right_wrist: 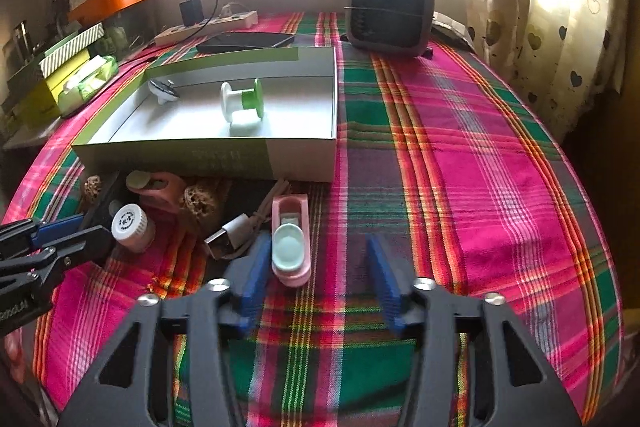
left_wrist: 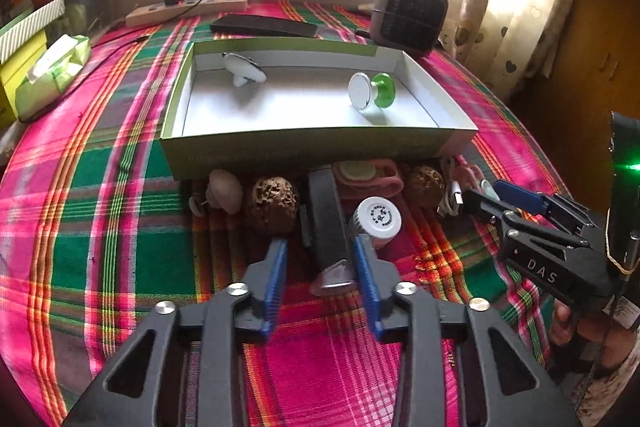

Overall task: Organize objects
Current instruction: 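Grasp the pink-white holder with the right tool while the left grasps the black rectangular gadget, then lift and carry the pink holder and black gadget over the grey box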

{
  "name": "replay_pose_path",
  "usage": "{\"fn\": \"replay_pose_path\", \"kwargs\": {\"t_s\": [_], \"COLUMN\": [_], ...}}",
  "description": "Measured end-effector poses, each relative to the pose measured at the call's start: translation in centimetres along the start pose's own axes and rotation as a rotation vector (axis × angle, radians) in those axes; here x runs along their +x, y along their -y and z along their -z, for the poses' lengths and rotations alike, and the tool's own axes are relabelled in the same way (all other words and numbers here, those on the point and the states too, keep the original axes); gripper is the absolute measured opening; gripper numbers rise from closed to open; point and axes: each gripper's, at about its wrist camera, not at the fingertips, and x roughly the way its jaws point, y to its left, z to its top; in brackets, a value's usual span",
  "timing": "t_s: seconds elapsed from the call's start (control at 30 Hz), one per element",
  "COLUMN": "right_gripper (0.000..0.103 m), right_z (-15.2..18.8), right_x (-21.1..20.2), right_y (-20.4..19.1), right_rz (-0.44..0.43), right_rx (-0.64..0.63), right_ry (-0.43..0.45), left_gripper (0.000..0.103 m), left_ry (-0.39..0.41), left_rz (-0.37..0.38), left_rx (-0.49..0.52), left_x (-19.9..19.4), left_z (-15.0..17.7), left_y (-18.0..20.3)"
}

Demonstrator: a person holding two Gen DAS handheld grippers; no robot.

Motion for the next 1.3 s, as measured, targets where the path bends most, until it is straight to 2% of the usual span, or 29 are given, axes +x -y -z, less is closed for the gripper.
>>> {"fn": "replay_pose_path", "kwargs": {"t_s": [0.17,0.23,0.6,1.0,1.13,1.2,1.23,1.3], "right_gripper": [0.029,0.019,0.019,0.019,0.019,0.023,0.030,0.038], "right_z": [0.1,0.2,1.2,2.3,2.4,2.4,2.3,2.2], "right_x": [-0.1,-0.2,-1.0,-2.2,-2.3,-2.2,-2.1,-1.9], "right_y": [-0.3,-0.4,-0.5,-1.2,-1.1,-1.2,-1.3,-1.2], "right_rz": [-0.016,-0.018,-0.052,-0.084,-0.084,-0.084,-0.082,-0.083], "right_rx": [-0.019,-0.020,-0.023,-0.031,-0.022,-0.031,-0.036,-0.034], "right_ry": [0.006,0.009,0.011,0.002,0.004,0.007,0.007,0.009], "left_gripper": [0.022,0.022,0.022,0.022,0.028,0.031,0.031,0.032], "left_ry": [0.005,0.006,0.005,0.007,0.006,0.010,0.010,0.012], "left_rz": [0.003,0.003,-0.014,-0.008,-0.004,-0.008,-0.011,-0.019], "left_rx": [-0.012,-0.011,0.025,0.002,0.008,0.015,0.022,0.031], "left_x": [-0.2,-0.2,-1.2,-1.6,-1.4,-1.1,-1.0,-0.8], "left_z": [0.1,0.2,1.4,1.8,1.5,1.3,1.2,1.0], "left_y": [-0.2,-0.2,-0.3,-0.7,-0.7,-0.6,-0.4,-0.3]}}
